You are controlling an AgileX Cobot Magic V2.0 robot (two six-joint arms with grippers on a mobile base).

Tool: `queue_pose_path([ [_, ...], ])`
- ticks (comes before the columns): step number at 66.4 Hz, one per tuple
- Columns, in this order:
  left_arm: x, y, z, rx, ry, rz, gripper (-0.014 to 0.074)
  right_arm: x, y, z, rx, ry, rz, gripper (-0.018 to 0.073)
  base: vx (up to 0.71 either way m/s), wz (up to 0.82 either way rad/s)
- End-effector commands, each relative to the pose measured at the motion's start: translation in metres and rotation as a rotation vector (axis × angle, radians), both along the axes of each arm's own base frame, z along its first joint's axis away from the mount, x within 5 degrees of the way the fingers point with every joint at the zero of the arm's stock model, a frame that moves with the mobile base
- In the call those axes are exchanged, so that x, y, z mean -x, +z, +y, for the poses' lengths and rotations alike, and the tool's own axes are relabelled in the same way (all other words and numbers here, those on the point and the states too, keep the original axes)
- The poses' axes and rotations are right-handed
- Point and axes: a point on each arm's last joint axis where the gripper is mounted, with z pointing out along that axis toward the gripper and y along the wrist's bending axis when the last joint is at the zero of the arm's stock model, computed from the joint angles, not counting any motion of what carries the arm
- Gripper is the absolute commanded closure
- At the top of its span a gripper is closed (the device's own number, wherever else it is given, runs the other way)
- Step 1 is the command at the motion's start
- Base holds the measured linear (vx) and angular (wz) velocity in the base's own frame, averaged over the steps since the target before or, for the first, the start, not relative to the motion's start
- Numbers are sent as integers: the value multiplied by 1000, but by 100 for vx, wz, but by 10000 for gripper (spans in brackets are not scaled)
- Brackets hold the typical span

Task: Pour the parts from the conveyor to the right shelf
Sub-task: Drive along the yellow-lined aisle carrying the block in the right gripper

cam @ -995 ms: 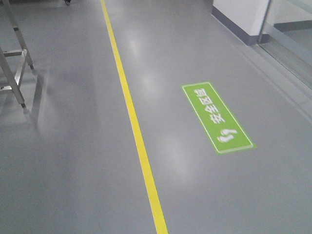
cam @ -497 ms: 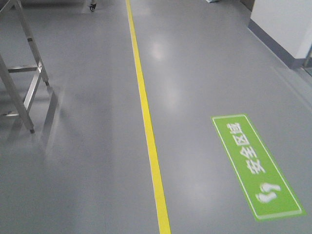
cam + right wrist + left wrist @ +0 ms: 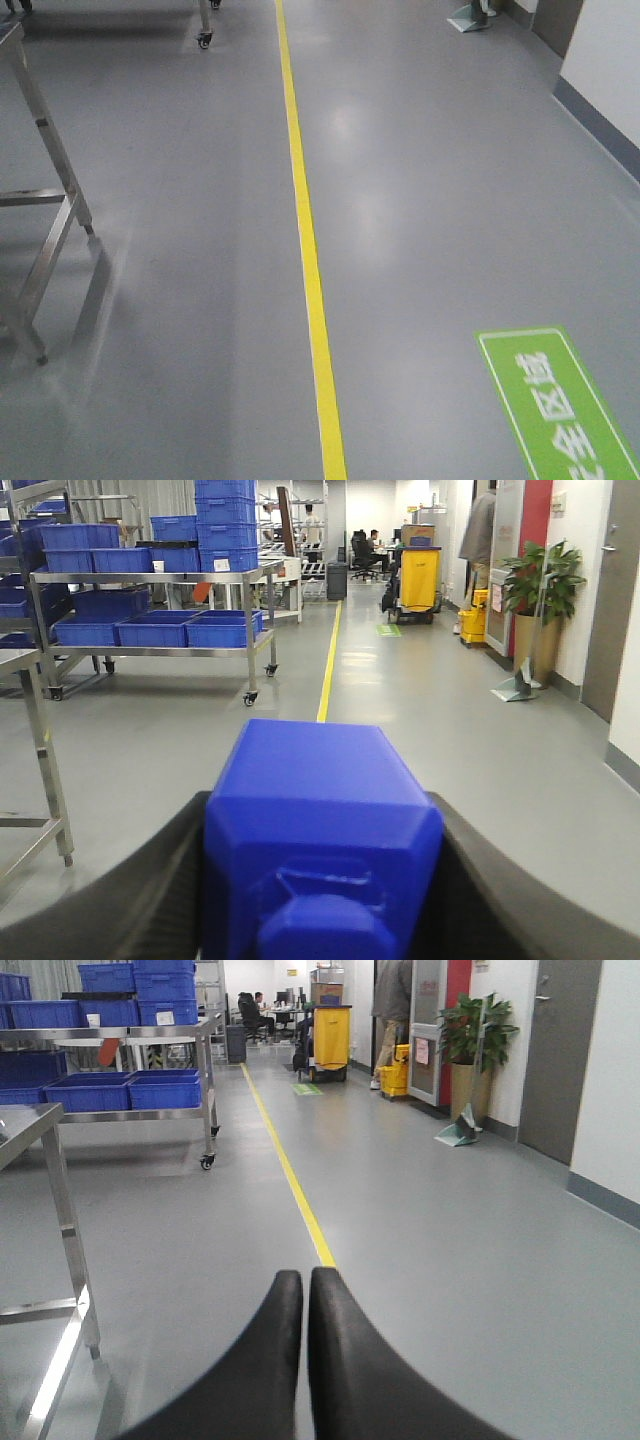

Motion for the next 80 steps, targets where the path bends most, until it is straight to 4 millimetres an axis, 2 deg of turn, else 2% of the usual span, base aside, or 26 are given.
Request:
queue_pose_path([
  [1, 2, 14, 0, 21, -7, -108, 603, 0, 15, 0, -10, -3, -85, 564, 80, 11],
  [46, 2, 14, 0, 21, -7, -108, 603, 0, 15, 0, -10, -3, -85, 564, 84, 14],
  [80, 2, 14, 0, 21, -7, -108, 603, 0, 15, 0, -10, -3, -85, 564, 86, -1],
])
